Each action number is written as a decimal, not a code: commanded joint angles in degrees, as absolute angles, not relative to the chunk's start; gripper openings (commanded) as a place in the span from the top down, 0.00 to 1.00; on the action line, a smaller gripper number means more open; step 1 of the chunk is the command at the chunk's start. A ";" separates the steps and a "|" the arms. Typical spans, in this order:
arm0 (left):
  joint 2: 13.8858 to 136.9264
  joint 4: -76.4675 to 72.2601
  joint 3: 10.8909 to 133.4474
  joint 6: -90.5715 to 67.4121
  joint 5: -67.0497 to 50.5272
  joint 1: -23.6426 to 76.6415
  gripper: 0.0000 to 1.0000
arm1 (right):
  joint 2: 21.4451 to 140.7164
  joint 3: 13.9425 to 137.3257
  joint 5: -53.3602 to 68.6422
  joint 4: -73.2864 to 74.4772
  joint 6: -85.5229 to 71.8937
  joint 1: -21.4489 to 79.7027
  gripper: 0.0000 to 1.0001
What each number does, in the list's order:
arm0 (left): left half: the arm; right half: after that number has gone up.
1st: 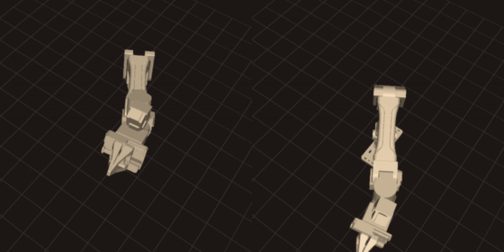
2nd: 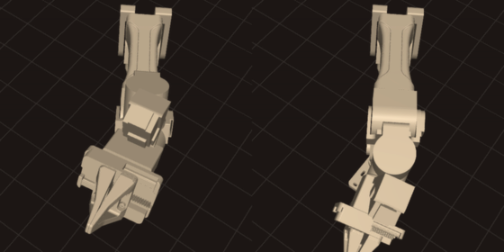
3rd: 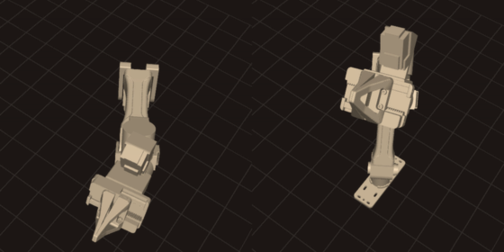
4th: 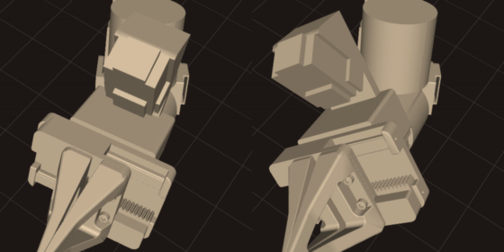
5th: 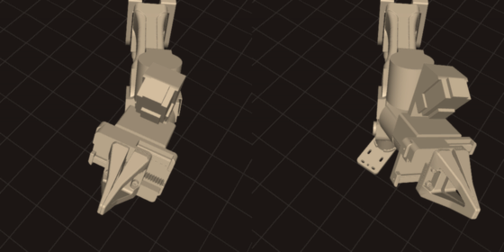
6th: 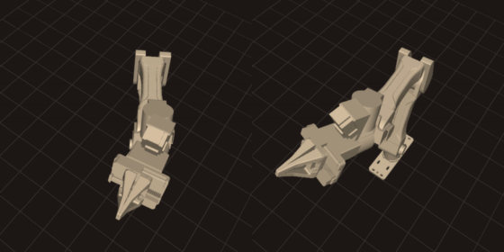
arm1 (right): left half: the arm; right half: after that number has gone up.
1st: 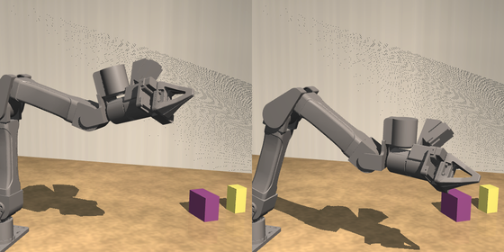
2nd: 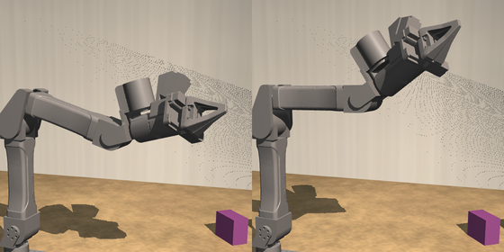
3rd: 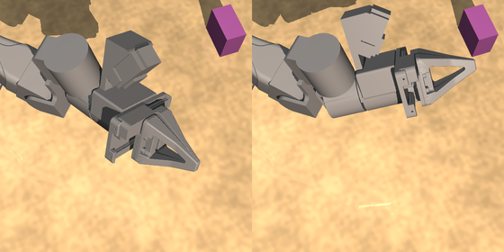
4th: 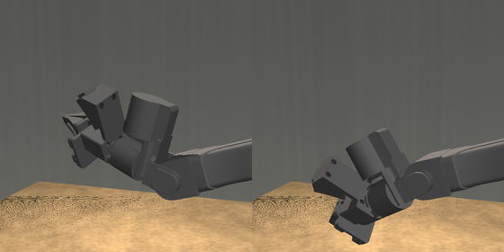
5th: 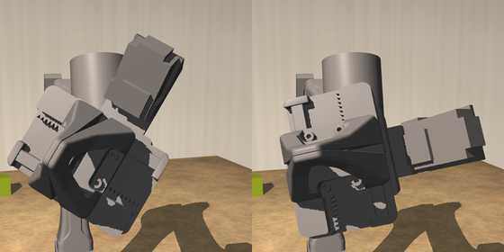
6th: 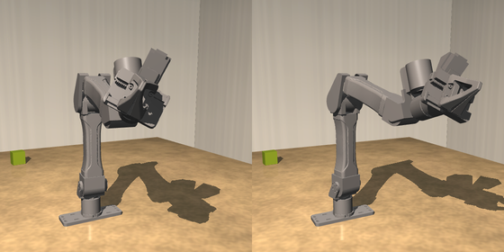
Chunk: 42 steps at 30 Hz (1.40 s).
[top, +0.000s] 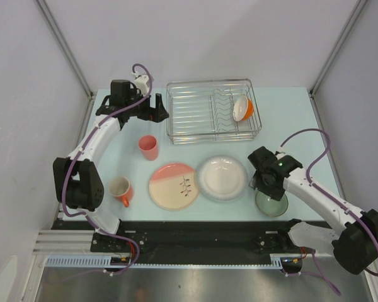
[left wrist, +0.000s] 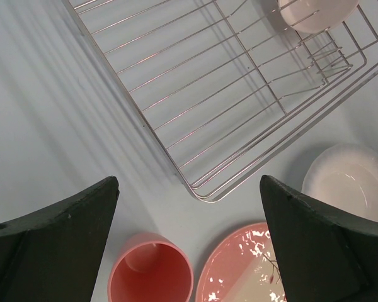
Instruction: Load the mixed dishes into the dish rack
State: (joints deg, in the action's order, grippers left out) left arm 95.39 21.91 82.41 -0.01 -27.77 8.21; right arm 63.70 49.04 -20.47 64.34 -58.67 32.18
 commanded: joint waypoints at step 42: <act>92.90 20.92 79.89 6.86 -30.32 9.58 0.00 | 79.89 47.19 -18.46 20.66 -49.66 9.84 0.44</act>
